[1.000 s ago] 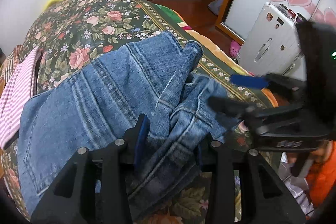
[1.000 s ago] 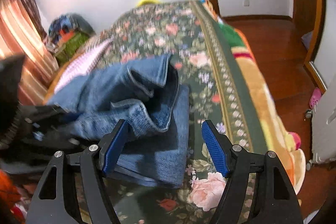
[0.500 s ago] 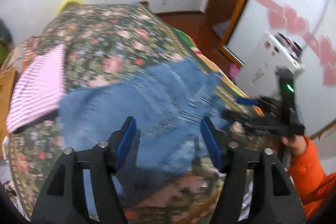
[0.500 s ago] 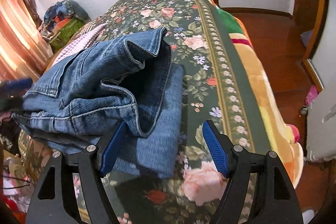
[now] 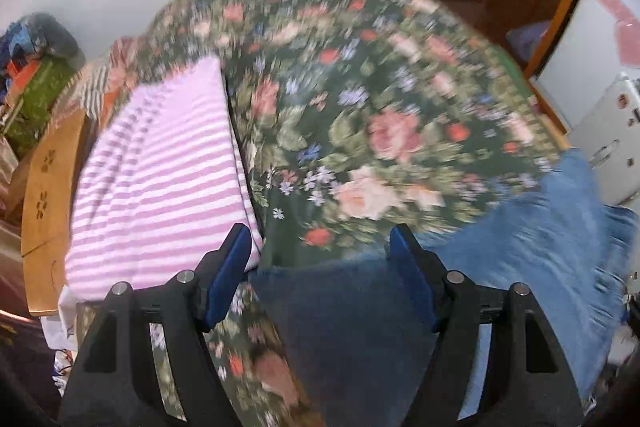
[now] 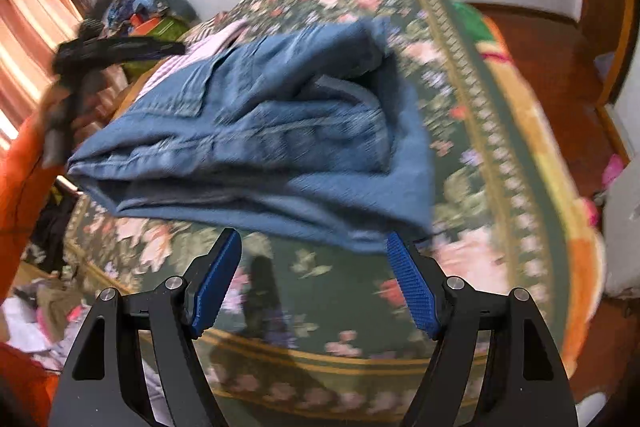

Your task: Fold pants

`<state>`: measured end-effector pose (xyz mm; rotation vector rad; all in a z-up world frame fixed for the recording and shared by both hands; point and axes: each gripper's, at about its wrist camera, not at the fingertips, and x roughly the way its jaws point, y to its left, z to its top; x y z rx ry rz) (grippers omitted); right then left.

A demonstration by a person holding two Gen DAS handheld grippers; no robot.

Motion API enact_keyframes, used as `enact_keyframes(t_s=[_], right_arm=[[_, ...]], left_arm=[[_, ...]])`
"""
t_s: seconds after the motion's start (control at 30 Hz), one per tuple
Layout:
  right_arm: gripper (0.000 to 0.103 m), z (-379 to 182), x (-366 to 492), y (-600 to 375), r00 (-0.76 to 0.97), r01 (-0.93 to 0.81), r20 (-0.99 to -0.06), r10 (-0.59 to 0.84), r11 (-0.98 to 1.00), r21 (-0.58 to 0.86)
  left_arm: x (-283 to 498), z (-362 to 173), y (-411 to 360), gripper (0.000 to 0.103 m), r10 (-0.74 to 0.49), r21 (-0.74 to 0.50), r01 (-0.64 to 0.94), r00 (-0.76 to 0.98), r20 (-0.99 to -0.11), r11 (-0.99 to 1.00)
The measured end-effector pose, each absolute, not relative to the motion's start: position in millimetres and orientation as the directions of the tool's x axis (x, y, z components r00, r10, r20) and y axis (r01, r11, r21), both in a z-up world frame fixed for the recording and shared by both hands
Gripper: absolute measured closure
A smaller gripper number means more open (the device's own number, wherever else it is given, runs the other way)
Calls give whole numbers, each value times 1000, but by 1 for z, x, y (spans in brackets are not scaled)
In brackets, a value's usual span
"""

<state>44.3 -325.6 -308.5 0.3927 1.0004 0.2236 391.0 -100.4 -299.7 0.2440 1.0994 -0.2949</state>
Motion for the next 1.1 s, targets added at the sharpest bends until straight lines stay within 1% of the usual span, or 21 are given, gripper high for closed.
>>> enact_keyframes(t_s=[0.1, 0.17, 0.23, 0.33, 0.47, 0.53, 0.57, 0.6, 0.77, 0.9, 0.93, 1.03, 1.1], right_arm=[[29, -319, 53, -324, 508, 13, -775, 375, 897, 442], [27, -321, 60, -326, 502, 10, -777, 380, 895, 445], [25, -322, 68, -327, 497, 9, -789, 361, 907, 421], [25, -326, 83, -333, 489, 7, -802, 344, 918, 397], [26, -328, 108, -338, 485, -17, -813, 321, 933, 359], [30, -328, 118, -338, 492, -43, -806, 329, 934, 355], [35, -328, 125, -336, 495, -67, -796, 348, 929, 364], [36, -329, 132, -334, 493, -80, -793, 358, 926, 369], [36, -331, 163, -328, 492, -106, -783, 381, 918, 381], [36, -320, 157, -330, 519, -110, -782, 345, 934, 339], [36, -316, 154, -334, 527, -104, -782, 333, 938, 329], [36, -303, 144, -343, 553, -86, -784, 283, 955, 285], [36, -290, 139, -349, 576, -77, -780, 243, 967, 244]], left_arm=[[407, -335, -103, 32, -117, 9, 379, 309, -944, 926], [402, -344, -103, 33, -137, 0, 415, 300, -944, 910], [394, -342, -97, 33, -172, -24, 427, 313, -934, 904], [380, -343, -78, 33, -229, -95, 425, 276, -933, 900], [337, -332, -52, 33, -248, -103, 433, 293, -923, 895], [318, -328, -38, 34, -254, -112, 420, 299, -920, 900], [307, -325, -29, 34, -261, -121, 413, 301, -917, 903], [298, -322, -23, 35, -262, -124, 406, 305, -916, 906], [242, -309, 2, 35, -274, -151, 359, 322, -906, 921], [204, -298, -4, 35, -315, -180, 364, 356, -880, 914], [198, -295, -6, 35, -321, -182, 365, 367, -873, 913], [189, -287, -20, 35, -267, -103, 374, 421, -867, 922], [191, -281, -22, 35, -253, -84, 372, 432, -866, 924]])
